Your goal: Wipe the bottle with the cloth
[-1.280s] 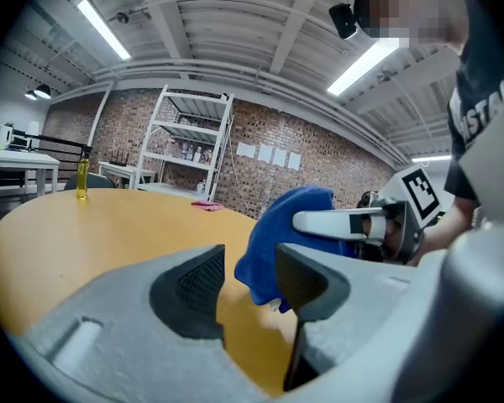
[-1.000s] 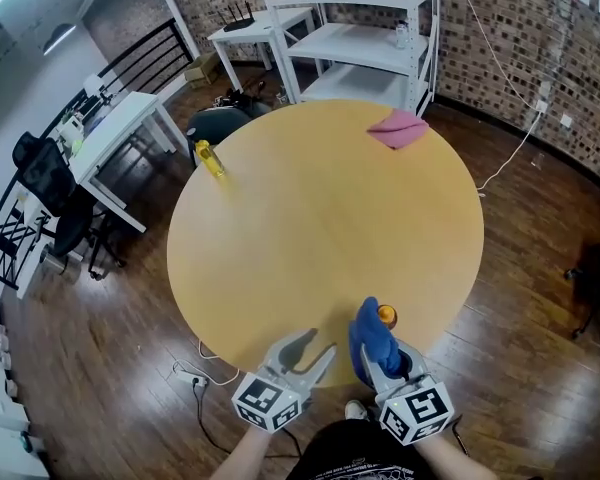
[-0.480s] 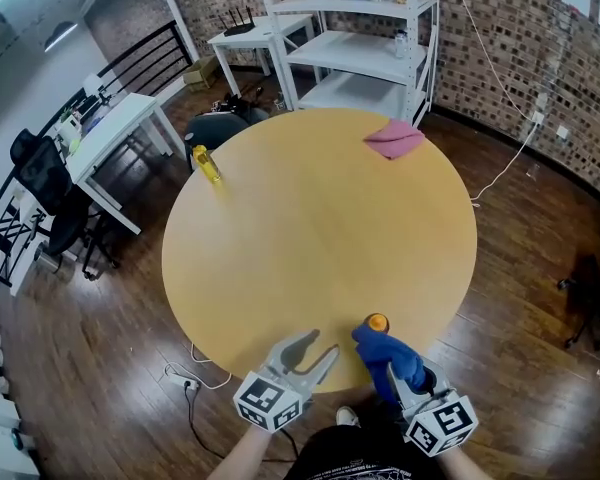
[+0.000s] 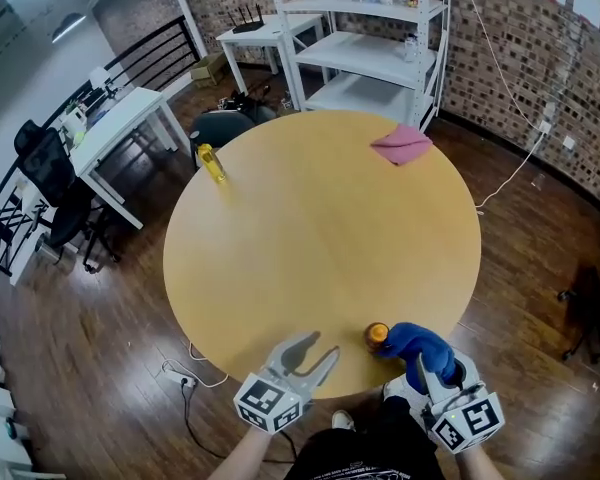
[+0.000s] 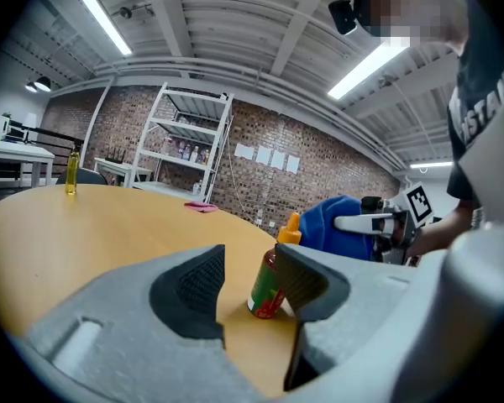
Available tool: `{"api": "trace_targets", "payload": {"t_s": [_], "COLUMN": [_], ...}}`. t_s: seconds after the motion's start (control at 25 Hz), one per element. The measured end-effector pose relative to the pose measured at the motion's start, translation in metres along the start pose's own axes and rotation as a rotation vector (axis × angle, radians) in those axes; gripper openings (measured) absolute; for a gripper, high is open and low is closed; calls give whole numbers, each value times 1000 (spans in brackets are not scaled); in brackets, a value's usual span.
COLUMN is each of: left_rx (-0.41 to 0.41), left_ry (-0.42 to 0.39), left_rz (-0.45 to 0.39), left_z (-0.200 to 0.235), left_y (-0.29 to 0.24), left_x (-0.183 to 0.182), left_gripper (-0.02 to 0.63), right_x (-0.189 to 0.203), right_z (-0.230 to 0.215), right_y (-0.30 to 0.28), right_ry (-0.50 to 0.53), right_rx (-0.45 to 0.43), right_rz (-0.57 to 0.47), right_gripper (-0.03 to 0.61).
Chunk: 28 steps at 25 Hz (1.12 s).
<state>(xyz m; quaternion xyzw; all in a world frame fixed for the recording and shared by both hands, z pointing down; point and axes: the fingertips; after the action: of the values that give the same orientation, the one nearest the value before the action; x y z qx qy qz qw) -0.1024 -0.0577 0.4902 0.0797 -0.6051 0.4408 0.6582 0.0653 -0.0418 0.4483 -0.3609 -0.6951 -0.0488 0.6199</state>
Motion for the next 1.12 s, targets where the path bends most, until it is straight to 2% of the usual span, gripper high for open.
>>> {"api": "trace_targets", "payload": {"t_s": [0.12, 0.36, 0.48, 0.6, 0.84, 0.96, 1.12], "left_rx": [-18, -43, -52, -68, -113, -139, -167], "left_ry": [15, 30, 30, 41, 68, 80, 96], "left_rz": [-8, -15, -18, -17, -11, -4, 1], "left_z": [6, 10, 10, 12, 22, 27, 30], "left_y": [3, 0, -3, -3, 4, 9, 11], "left_x": [-1, -5, -9, -12, -7, -4, 0], "left_gripper": [187, 186, 186, 187, 186, 186, 187], "right_x": [-29, -72, -86, -95, -85, -72, -52], "right_z": [-6, -3, 7, 24, 64, 81, 102], "right_y": [-11, -71, -103, -132, -166, -172, -172], "right_ry": [46, 100, 73, -11, -72, -41, 23], "right_rx": [-52, -246, -380, -555, -886, -1017, -1147], "right_rz": [-35, -14, 19, 67, 224, 309, 420], "right_gripper": [81, 81, 81, 80, 80, 80, 80]}}
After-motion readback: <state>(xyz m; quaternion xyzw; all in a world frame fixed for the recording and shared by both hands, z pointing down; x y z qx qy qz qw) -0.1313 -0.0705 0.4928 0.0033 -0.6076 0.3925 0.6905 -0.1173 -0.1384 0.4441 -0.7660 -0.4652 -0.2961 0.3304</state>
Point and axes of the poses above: the fingertips, and each gripper's own axes: y backward along the fingers, z to its left, x out of its underside, and after that the axes turned 12 degrees about z, right-handed
